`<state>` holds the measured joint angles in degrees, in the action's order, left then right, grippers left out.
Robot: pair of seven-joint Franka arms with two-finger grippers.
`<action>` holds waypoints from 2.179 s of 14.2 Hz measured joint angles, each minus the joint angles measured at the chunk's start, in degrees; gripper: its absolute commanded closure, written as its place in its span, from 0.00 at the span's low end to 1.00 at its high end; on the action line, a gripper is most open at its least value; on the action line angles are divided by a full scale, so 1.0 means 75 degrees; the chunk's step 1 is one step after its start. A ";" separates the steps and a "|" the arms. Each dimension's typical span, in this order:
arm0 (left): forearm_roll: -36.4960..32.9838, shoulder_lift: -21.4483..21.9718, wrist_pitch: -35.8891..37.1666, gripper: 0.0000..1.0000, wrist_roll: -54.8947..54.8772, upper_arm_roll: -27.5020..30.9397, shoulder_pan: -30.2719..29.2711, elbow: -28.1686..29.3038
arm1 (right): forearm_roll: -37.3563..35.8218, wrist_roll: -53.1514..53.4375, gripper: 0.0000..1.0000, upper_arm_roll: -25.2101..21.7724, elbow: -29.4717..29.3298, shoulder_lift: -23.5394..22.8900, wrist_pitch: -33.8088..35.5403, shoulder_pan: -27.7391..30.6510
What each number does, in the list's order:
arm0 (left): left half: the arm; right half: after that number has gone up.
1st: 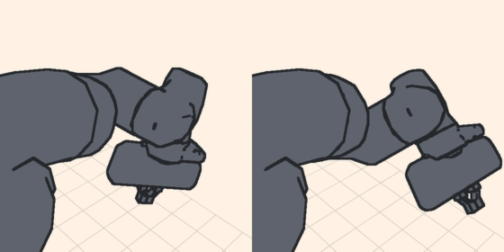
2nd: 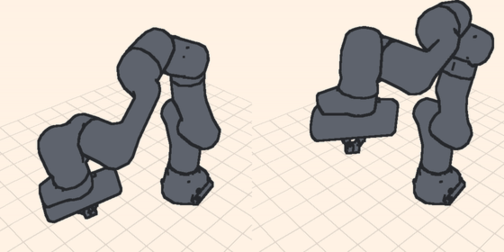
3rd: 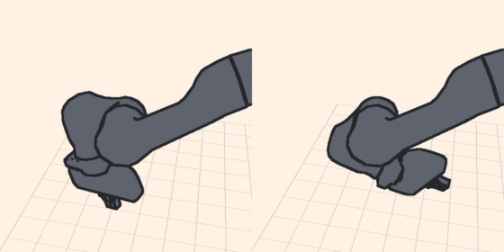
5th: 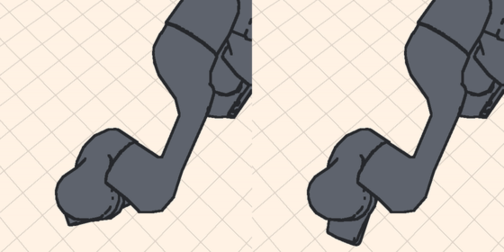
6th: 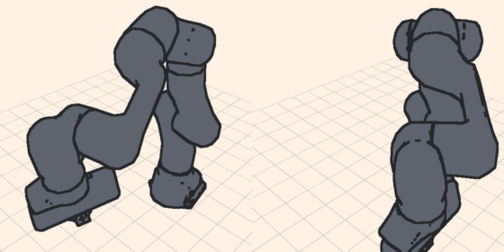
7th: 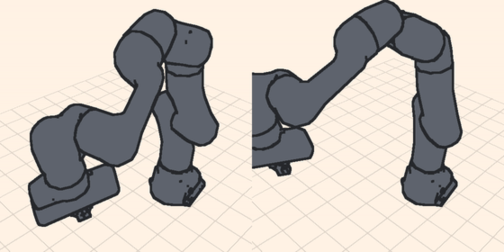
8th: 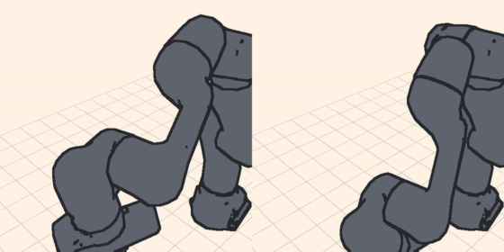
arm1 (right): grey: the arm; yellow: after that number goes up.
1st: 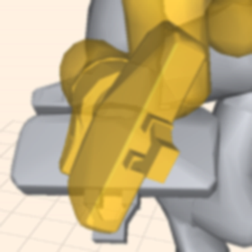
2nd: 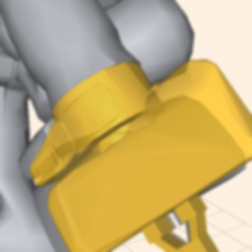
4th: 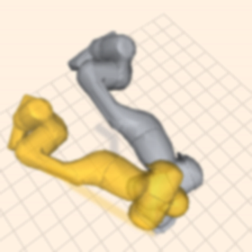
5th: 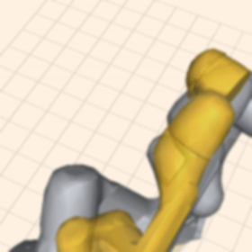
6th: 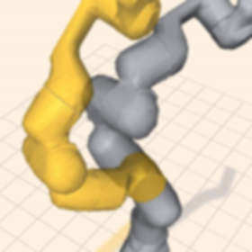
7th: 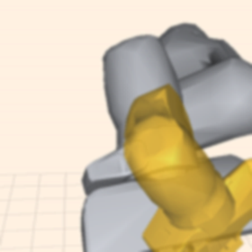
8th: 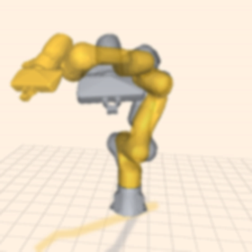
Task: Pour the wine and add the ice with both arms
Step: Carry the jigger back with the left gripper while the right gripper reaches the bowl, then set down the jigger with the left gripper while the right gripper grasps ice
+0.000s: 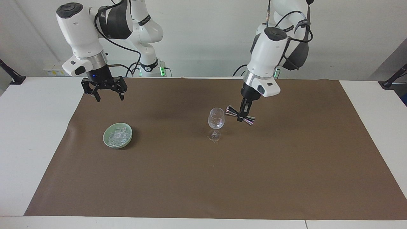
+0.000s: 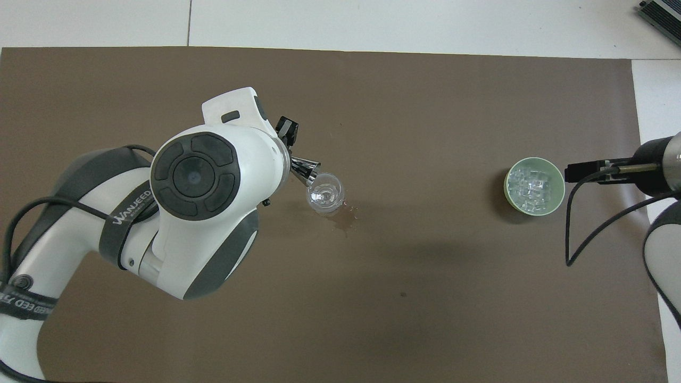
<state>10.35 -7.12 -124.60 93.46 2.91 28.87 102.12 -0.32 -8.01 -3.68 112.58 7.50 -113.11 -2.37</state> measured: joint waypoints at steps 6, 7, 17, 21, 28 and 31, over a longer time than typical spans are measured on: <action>0.3003 0.0354 -0.0053 1.00 -0.2479 0.0033 -0.1683 0.1135 | 0.0000 -0.0872 0.00 -0.0009 0.0363 -0.0793 -0.1469 0.0000; 0.3477 0.0389 -0.0054 1.00 -0.3140 0.0033 -0.1960 0.1351 | 0.0000 -0.0940 0.00 -0.0016 0.0377 -0.0986 -0.1686 0.0004; 0.6894 -0.0330 0.2057 1.00 -0.7094 0.0018 -0.4350 0.1906 | 0.0000 -0.1145 0.27 -0.0083 0.0929 -0.2158 -0.3038 0.0263; 0.7950 -0.1006 0.3059 1.00 -0.7323 0.0012 -0.5010 0.1607 | 0.0000 -0.1152 0.33 -0.0086 0.1061 -0.2176 -0.3040 0.0377; 0.8865 -0.1967 0.4285 1.00 -0.7350 0.0001 -0.5884 0.1282 | 0.0000 -0.1153 0.40 -0.0088 0.1283 -0.2176 -0.3041 0.0456; 0.9162 -0.2465 0.4594 1.00 -0.7367 -0.0021 -0.6149 0.1081 | 0.0000 -0.1154 0.40 -0.0088 0.1313 -0.2176 -0.3041 0.0458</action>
<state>79.06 -25.61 -90.15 38.20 2.75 -17.25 110.23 -0.32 -16.66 -4.34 122.43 -8.82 -135.92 1.06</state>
